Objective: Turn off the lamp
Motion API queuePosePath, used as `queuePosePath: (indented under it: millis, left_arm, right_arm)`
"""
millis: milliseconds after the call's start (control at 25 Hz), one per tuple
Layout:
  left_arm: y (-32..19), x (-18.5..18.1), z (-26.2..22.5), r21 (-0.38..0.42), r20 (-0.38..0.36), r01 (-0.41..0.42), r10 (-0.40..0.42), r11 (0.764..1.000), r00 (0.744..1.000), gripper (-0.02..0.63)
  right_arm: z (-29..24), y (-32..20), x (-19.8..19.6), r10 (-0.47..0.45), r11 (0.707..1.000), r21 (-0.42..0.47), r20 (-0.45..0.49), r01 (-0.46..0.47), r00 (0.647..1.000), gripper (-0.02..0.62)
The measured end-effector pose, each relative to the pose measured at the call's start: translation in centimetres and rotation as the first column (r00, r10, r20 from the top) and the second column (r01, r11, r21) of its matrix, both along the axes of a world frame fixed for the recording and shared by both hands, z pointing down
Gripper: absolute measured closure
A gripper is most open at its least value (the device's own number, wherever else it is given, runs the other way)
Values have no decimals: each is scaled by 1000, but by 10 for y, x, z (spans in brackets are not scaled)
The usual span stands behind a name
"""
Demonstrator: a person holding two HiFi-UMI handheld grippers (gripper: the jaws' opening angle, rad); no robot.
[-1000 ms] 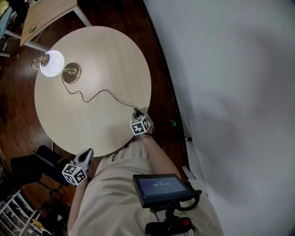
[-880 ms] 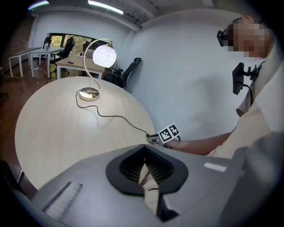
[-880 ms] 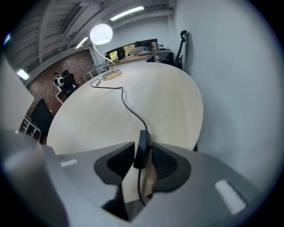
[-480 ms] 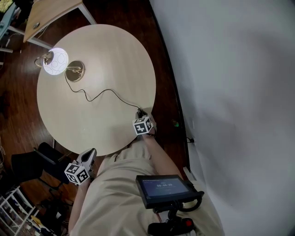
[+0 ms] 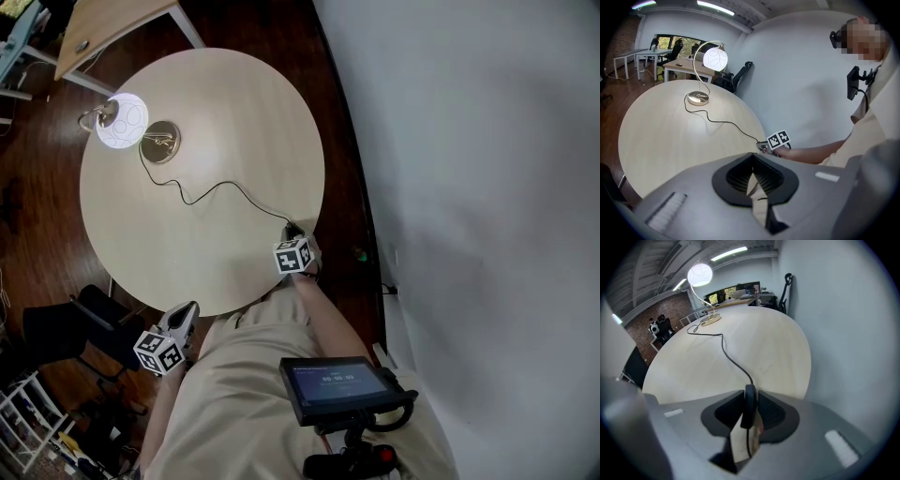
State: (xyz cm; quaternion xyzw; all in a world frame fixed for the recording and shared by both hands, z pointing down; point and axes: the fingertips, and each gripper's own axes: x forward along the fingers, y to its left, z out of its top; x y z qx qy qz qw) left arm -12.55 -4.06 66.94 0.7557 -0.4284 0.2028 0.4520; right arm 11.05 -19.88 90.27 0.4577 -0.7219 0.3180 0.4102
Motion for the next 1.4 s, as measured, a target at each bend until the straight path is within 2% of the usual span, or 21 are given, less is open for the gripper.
queuePosePath:
  millis: [1400]
  left_arm:
    - [20,-5,-2,11,2,38,-38,999,999,620]
  right_arm:
    - [-3,-6,-4,-46,999,11,-115,47,992,525]
